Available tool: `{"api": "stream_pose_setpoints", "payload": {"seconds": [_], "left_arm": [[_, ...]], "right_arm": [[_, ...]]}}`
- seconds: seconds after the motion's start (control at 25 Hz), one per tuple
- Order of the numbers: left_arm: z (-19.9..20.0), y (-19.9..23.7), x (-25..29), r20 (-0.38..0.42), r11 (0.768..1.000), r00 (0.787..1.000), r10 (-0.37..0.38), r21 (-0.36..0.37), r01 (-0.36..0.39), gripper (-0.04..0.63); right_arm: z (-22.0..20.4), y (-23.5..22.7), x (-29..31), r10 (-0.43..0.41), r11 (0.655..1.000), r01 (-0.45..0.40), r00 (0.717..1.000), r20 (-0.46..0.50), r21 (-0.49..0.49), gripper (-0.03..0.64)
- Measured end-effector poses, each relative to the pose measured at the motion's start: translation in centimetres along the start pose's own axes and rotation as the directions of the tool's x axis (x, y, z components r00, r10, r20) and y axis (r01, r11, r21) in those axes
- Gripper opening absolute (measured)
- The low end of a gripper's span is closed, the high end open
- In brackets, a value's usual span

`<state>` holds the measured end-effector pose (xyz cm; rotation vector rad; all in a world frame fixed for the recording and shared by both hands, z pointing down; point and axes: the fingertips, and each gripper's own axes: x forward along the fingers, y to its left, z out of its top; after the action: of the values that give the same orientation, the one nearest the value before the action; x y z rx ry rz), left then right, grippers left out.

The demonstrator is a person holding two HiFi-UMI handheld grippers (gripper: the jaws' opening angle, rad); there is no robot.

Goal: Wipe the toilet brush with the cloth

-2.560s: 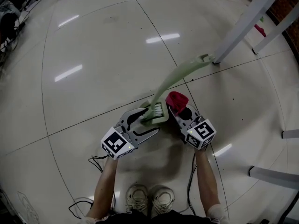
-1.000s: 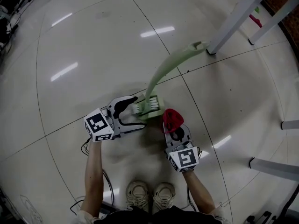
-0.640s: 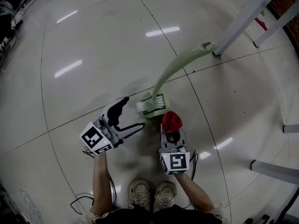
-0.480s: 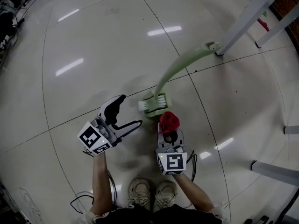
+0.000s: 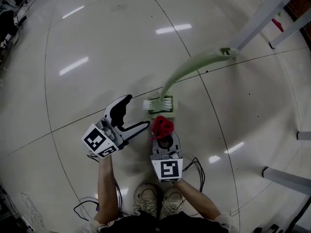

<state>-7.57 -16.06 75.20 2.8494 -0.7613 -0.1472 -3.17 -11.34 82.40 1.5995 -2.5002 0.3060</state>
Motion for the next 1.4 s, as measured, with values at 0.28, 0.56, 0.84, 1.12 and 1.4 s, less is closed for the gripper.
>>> {"api": "stream_pose_setpoints", "payload": {"seconds": [0.28, 0.56, 0.84, 1.12, 1.4], "left_arm": [[0.0, 0.4, -0.7, 0.001, 1.000, 1.000, 0.008, -0.004, -0.008, 0.410], [-1.7, 0.1, 0.6, -0.059, 0.996, 0.994, -0.091, -0.032, 0.089, 0.411], [-4.4, -0.4, 2.4, -0.129, 0.987, 0.980, -0.153, -0.059, 0.147, 0.411], [-5.3, 1.6, 5.4, -0.165, 0.977, 0.964, -0.210, -0.063, 0.202, 0.411], [-6.7, 1.0, 7.9, -0.150, 0.948, 0.941, -0.303, -0.146, 0.283, 0.411]], "right_arm": [[0.2, 1.5, 0.9, 0.046, 0.999, -0.046, 0.999, 0.024, 0.004, 0.031], [0.1, -3.4, -1.7, -0.090, 0.995, 0.090, 0.996, 0.003, 0.031, 0.031], [0.3, -9.2, -1.1, -0.214, 0.977, 0.214, 0.977, 0.001, -0.008, 0.031], [0.9, -14.1, 0.4, -0.265, 0.964, 0.265, 0.964, 0.001, -0.034, 0.031], [1.7, -14.9, 2.2, -0.165, 0.985, 0.166, 0.986, 0.024, -0.036, 0.031]]}}
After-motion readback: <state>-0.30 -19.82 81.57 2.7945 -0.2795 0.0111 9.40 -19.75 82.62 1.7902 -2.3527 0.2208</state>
